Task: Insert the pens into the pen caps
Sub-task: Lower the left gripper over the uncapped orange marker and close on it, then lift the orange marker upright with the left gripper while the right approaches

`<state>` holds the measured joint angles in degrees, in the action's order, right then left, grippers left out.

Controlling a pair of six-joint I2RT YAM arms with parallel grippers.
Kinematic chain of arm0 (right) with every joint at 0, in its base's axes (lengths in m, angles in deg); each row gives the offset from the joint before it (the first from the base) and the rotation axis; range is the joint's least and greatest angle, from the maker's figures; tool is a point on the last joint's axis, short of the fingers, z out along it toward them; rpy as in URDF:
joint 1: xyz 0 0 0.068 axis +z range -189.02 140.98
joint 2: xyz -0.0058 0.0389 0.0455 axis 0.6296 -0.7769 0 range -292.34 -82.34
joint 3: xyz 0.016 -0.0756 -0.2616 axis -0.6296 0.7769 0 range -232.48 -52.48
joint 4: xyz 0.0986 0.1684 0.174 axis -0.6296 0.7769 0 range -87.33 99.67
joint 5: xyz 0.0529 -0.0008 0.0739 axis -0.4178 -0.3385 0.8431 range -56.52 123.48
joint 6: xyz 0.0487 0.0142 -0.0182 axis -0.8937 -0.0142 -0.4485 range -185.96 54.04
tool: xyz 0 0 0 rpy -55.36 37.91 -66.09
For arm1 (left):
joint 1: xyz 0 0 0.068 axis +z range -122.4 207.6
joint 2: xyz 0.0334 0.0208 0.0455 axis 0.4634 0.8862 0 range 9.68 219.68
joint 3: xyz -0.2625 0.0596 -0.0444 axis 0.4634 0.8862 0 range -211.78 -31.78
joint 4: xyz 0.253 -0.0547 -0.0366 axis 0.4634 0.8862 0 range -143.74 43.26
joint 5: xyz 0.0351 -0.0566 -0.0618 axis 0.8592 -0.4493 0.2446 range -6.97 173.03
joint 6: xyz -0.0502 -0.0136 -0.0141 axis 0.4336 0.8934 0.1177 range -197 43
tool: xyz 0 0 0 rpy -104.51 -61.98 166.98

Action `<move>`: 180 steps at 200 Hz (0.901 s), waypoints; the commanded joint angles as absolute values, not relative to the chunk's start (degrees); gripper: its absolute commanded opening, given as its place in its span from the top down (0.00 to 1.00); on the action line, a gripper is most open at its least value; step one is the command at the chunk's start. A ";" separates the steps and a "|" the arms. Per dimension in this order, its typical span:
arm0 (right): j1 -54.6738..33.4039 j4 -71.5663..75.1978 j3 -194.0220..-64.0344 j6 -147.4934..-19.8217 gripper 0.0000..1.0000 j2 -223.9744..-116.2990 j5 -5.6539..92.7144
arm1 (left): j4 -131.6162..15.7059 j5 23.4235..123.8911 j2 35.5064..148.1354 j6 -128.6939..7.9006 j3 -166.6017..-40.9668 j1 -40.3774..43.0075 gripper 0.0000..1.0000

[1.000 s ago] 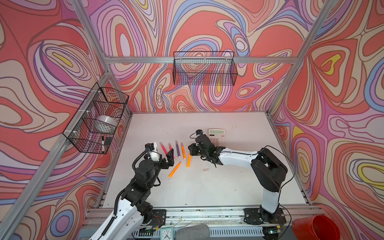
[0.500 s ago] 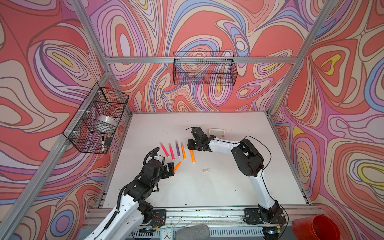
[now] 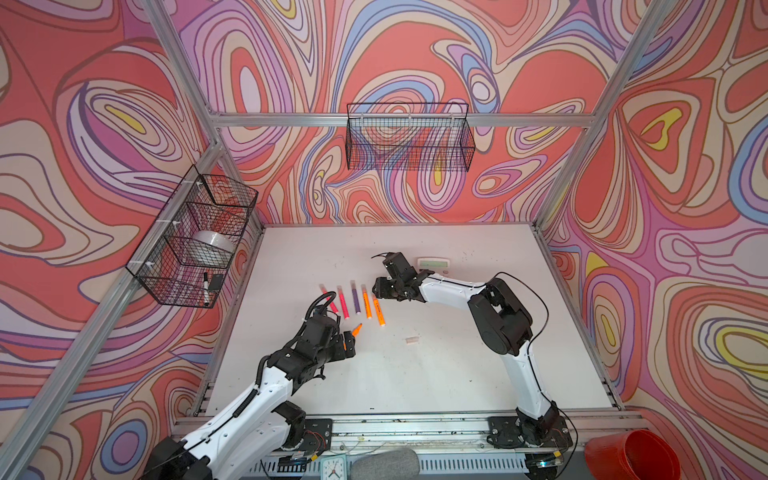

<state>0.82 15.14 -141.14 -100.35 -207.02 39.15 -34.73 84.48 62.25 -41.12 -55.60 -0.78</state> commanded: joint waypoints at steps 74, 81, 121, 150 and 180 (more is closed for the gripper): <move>0.88 9.58 -119.63 -102.96 0.44 -184.40 34.36 | -38.98 93.47 83.82 -43.25 -65.68 -8.57 0.26; 0.88 9.20 -118.59 -103.24 0.44 -184.16 34.27 | -38.97 93.67 85.04 -43.47 -66.24 -8.77 0.31; 0.88 8.72 -116.09 -103.66 0.44 -180.15 33.66 | -36.14 94.82 89.83 -44.14 -68.08 -10.07 0.41; 0.88 8.60 -115.59 -103.80 0.44 -179.46 34.00 | -35.57 95.72 91.56 -43.79 -68.37 -10.63 0.40; 0.90 8.51 -115.11 -104.19 0.45 -179.10 34.09 | -35.06 95.86 92.37 -43.71 -68.55 -11.48 0.62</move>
